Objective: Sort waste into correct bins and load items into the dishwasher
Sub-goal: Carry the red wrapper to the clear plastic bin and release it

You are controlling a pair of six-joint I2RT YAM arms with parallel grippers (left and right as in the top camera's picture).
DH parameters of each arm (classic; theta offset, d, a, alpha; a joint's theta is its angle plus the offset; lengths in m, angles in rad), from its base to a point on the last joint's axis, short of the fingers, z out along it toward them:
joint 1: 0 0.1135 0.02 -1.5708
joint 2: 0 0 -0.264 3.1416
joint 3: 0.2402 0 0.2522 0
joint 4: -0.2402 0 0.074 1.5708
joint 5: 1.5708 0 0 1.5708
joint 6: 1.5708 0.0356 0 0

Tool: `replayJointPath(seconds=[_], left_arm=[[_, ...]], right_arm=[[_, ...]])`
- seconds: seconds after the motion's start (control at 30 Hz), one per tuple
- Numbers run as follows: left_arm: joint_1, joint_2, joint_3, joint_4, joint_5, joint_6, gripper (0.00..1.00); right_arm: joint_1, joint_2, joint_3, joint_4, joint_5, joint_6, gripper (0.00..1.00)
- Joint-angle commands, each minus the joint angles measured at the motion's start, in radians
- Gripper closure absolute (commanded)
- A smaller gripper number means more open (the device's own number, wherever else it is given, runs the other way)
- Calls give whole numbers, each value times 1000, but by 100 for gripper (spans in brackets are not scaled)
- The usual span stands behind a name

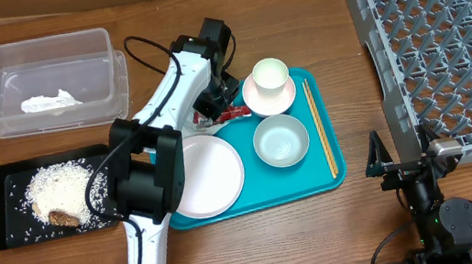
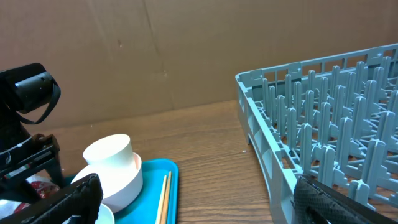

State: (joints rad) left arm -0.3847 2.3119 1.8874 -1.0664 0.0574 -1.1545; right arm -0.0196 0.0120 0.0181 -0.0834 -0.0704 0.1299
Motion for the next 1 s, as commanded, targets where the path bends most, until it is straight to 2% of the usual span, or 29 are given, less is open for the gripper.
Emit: replayJointPath(seconds=[0.0, 0.07, 0.27, 0.53, 0.77, 0.97], left_arm=[[-1, 14, 0, -6, -24, -2, 76], [-1, 13, 1, -11, -15, 12, 95], [12, -30, 45, -90, -11, 29, 96], [50, -198, 181, -130, -32, 166, 96], [134, -336, 206, -130, -303, 183, 96], [275, -338, 205, -118, -561, 183, 96]], right_arm=[[-4, -9, -10, 3, 9, -7, 0], [-4, -9, -10, 3, 9, -7, 0], [-4, -9, -10, 3, 9, -7, 0], [-4, -9, -10, 3, 9, -7, 0], [-4, -9, -10, 3, 9, -7, 0], [-4, -9, -10, 3, 9, -7, 0]])
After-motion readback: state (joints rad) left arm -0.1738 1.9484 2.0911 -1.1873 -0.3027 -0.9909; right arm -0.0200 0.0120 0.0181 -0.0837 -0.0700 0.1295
